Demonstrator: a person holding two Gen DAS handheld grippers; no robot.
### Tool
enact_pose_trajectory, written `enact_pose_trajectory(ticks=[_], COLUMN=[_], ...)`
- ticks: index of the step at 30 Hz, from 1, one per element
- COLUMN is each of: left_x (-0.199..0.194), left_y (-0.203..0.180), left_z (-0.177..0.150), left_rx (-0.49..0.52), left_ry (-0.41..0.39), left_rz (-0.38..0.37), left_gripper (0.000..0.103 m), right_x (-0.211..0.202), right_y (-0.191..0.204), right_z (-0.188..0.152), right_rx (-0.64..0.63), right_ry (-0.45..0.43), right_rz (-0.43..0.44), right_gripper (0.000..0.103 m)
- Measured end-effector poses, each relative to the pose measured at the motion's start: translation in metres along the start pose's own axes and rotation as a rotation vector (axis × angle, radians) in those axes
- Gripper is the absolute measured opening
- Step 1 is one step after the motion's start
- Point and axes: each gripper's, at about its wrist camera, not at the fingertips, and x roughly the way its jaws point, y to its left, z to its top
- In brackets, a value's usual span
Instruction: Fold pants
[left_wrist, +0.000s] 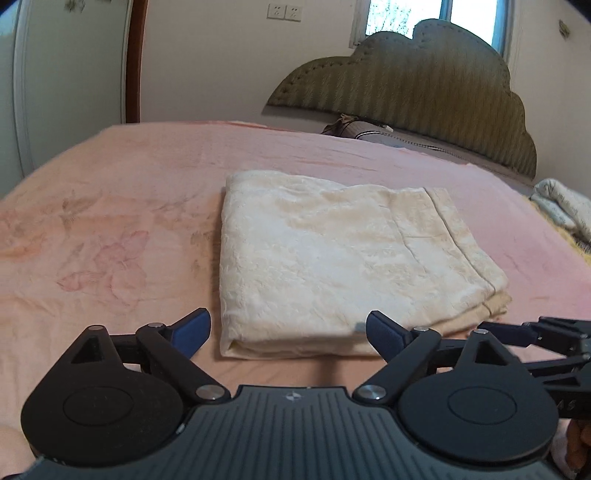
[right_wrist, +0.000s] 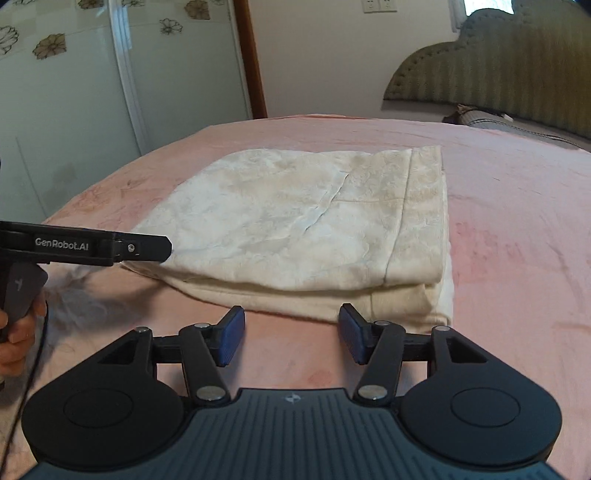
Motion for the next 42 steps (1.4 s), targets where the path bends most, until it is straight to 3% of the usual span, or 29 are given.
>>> enact_pose_trajectory(ticks=[1,3,5,12,19,26,37,42], left_x=[-0.004,-0.009,-0.007,0.001,0.002,-0.004,-0.005,-0.004], left_y=[-0.005,-0.015,-0.023,-0.025,-0.019,-0.015,-0.013,-0.01], left_z=[-0.002,-0.008,-0.014,-0.034,-0.039,-0.043,-0.049,-0.05], left_rx=[0.021,0.05,0.06,0.023,-0.004,-0.001,0.008,0.005], left_ry=[-0.001,0.011,0.039,0.074,0.077,0.071,0.061,0.055], left_rz=[0.016,0.028,0.011,0.024,0.095,0.092,0.13,0.145], left_gripper=[0.096,0.1,0.1,0.099,0.099,0.1,0.101,0.101], right_x=[-0.005,-0.017,-0.026,-0.028,-0.014,-0.011,-0.002,0.001], right_y=[0.002,0.005,0.01,0.031,0.034,0.039,0.031,0.038], right_z=[-0.001,-0.006,-0.009,-0.013,-0.022,-0.025,-0.025,-0.03], right_rx=[0.022,0.071,0.108,0.117,0.133,0.111,0.111,0.11], right_ry=[-0.009,-0.036,-0.04,0.031,0.046,0.05,0.059,0.022], right_rz=[0.003,0.013,0.009,-0.139,-0.183,-0.247,-0.261,-0.312], right_gripper=[0.058,0.087,0.1,0.101,0.101,0.101,0.103,0.103])
